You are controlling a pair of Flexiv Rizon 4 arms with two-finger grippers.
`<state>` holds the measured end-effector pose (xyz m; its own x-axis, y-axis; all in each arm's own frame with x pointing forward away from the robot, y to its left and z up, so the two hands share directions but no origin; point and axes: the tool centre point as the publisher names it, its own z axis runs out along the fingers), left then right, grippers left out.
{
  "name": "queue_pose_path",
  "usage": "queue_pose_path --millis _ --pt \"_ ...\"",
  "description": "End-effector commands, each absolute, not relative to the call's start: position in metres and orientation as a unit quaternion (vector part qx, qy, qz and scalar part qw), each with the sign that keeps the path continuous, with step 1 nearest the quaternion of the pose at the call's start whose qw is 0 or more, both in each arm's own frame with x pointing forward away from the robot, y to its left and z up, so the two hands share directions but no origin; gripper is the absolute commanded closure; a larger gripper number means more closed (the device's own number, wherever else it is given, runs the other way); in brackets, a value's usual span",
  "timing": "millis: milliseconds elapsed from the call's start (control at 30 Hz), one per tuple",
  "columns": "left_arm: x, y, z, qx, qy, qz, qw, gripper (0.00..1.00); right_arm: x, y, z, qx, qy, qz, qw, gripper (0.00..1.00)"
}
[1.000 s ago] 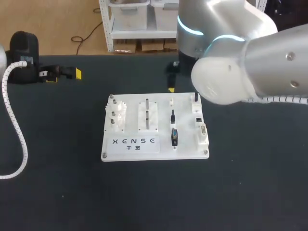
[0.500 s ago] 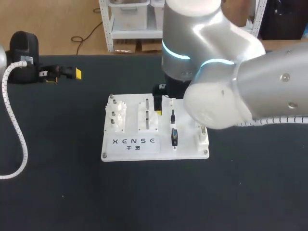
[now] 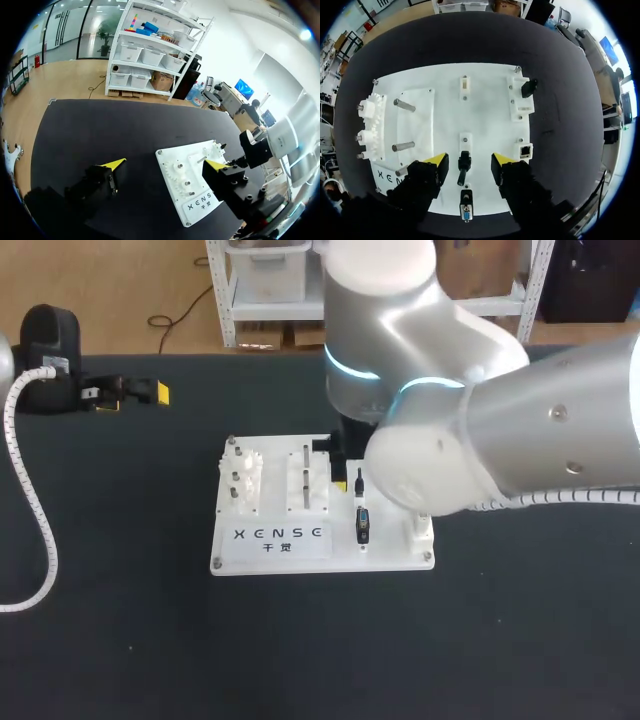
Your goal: Insert the USB connector, Ethernet cable, and multi-pin plug into their matching sockets one by one.
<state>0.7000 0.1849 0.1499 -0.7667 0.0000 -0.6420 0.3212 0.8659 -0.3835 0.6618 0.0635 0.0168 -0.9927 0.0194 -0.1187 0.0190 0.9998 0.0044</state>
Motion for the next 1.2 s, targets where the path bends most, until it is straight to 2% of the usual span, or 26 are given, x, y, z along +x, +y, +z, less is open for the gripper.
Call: queue_pose_path --millis 33,333,567,667,733,1200 --pt "0.700 0.185 0.150 0.088 0.908 -0.243 0.330 0.00 0.666 0.066 0.016 0.011 0.998 -0.001 0.055 0.49" --pt "0.700 0.185 0.150 0.088 0.908 -0.243 0.330 0.00 0.666 0.068 0.012 0.021 0.999 0.006 0.038 0.61" --pt "0.700 0.185 0.150 0.088 0.908 -0.243 0.330 0.00 0.666 0.068 0.012 0.019 0.999 0.005 0.039 0.77" --pt "0.700 0.185 0.150 0.088 0.908 -0.243 0.330 0.00 0.665 0.068 0.013 0.017 0.999 0.005 0.039 0.87" --pt "0.700 0.185 0.150 0.088 0.908 -0.243 0.330 0.00 0.665 0.068 0.013 0.015 0.999 0.006 0.039 0.99" --pt "0.700 0.185 0.150 0.088 0.908 -0.243 0.330 0.00 0.665 0.062 0.028 0.011 0.998 0.030 0.059 1.00"
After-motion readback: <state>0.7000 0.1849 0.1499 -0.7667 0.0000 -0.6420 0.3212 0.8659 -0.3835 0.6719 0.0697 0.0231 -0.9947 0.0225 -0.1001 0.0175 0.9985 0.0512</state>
